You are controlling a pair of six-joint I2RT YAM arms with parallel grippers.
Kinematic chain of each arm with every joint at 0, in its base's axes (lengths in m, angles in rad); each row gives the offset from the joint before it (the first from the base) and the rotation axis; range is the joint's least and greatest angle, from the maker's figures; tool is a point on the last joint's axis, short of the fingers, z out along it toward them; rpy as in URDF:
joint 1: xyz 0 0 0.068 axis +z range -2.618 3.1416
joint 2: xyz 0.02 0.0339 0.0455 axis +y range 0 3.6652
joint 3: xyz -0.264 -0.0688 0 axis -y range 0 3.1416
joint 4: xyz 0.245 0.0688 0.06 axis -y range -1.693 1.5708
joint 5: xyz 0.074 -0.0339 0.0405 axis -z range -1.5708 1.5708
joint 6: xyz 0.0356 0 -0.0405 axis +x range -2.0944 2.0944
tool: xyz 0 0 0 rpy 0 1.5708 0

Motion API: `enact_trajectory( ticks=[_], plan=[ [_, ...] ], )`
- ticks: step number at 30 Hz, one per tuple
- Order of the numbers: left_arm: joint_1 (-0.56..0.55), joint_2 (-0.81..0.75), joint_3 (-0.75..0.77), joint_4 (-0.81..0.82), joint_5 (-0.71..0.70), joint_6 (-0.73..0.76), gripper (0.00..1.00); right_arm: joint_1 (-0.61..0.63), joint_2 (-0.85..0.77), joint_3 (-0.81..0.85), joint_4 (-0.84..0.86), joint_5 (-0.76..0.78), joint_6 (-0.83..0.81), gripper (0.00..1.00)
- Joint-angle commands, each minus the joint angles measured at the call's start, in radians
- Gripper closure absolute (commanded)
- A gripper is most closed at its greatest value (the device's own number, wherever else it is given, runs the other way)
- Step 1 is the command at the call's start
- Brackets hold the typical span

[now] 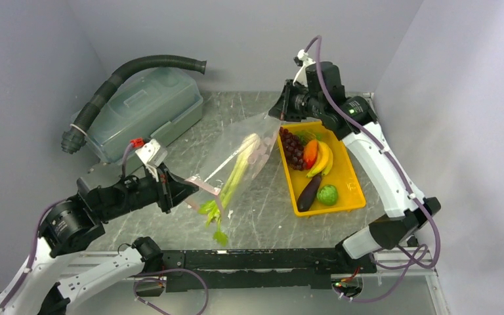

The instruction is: Place the food in the zip-top bag and seal the zipper

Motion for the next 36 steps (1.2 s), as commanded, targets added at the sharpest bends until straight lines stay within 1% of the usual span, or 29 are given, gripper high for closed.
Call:
enact_trajectory(
  ticks=[1, 3, 5, 6, 9, 12, 14, 17, 19, 20, 21, 24, 26, 28, 30, 31, 32, 33, 34, 35, 36],
  plan=[
    [-0.003, 0.017, 0.024, 0.068, 0.149, -0.122, 1.00, -0.036, 0.087, -0.085, -0.010, 0.011, -0.041, 1.00],
    [-0.003, 0.037, 0.062, 0.097, 0.236, -0.153, 1.00, -0.037, 0.117, -0.159, 0.011, -0.018, -0.049, 1.00],
    [-0.002, 0.047, 0.111, 0.112, 0.263, -0.165, 1.00, -0.037, 0.135, -0.210, 0.024, -0.042, -0.056, 1.00],
    [-0.003, 0.046, 0.132, 0.116, 0.247, -0.163, 1.00, -0.037, 0.139, -0.232, 0.029, -0.045, -0.061, 1.00],
    [-0.004, 0.020, 0.181, 0.091, 0.066, -0.192, 1.00, -0.041, 0.153, -0.290, 0.032, -0.028, -0.073, 1.00],
    [-0.005, 0.028, 0.226, 0.057, -0.001, -0.216, 1.00, -0.042, 0.158, -0.323, 0.023, -0.044, -0.091, 1.00],
    [-0.005, 0.055, 0.234, 0.022, 0.000, -0.251, 1.00, -0.041, 0.157, -0.347, 0.023, -0.048, -0.096, 1.00],
    [-0.006, 0.104, 0.218, 0.028, 0.087, -0.288, 1.00, -0.027, 0.156, -0.386, 0.024, -0.071, -0.112, 1.00],
    [-0.006, 0.122, 0.223, -0.002, 0.030, -0.316, 1.00, -0.026, 0.178, -0.414, 0.019, -0.043, -0.118, 1.00],
    [-0.006, 0.136, 0.236, -0.003, 0.025, -0.320, 1.00, -0.025, 0.198, -0.417, 0.000, -0.046, -0.121, 1.00],
    [-0.006, 0.144, 0.252, 0.016, 0.066, -0.319, 1.00, -0.016, 0.202, -0.426, -0.007, -0.061, -0.121, 1.00],
    [-0.004, 0.201, 0.336, 0.067, 0.165, -0.320, 1.00, 0.039, 0.187, -0.480, 0.019, -0.033, -0.107, 1.00],
    [-0.005, 0.240, 0.429, 0.063, 0.169, -0.299, 1.00, 0.046, 0.204, -0.512, 0.038, -0.041, -0.100, 1.00],
    [-0.005, 0.308, 0.579, 0.019, 0.164, -0.258, 1.00, 0.045, 0.224, -0.526, 0.045, -0.032, -0.095, 1.00],
    [-0.006, 0.385, 0.726, -0.029, 0.161, -0.223, 1.00, 0.046, 0.220, -0.532, 0.069, -0.064, -0.085, 1.00],
    [-0.005, 0.414, 0.768, -0.045, 0.149, -0.208, 1.00, 0.046, 0.216, -0.534, 0.085, -0.077, -0.078, 1.00],
    [-0.006, 0.437, 0.784, -0.047, 0.125, -0.216, 1.00, 0.046, 0.218, -0.532, 0.096, -0.077, -0.074, 1.00],
    [-0.005, 0.459, 0.774, -0.030, 0.143, -0.234, 1.00, 0.046, 0.230, -0.522, 0.093, -0.071, -0.072, 1.00],
    [-0.006, 0.479, 0.761, 0.003, 0.196, -0.250, 1.00, 0.048, 0.243, -0.503, 0.075, -0.074, -0.075, 1.00],
    [-0.005, 0.496, 0.754, 0.013, 0.207, -0.248, 1.00, 0.057, 0.244, -0.491, 0.068, -0.096, -0.080, 1.00],
    [-0.006, 0.511, 0.765, -0.015, 0.146, -0.241, 1.00, 0.069, 0.237, -0.492, 0.080, -0.102, -0.080, 1.00]
  ],
)
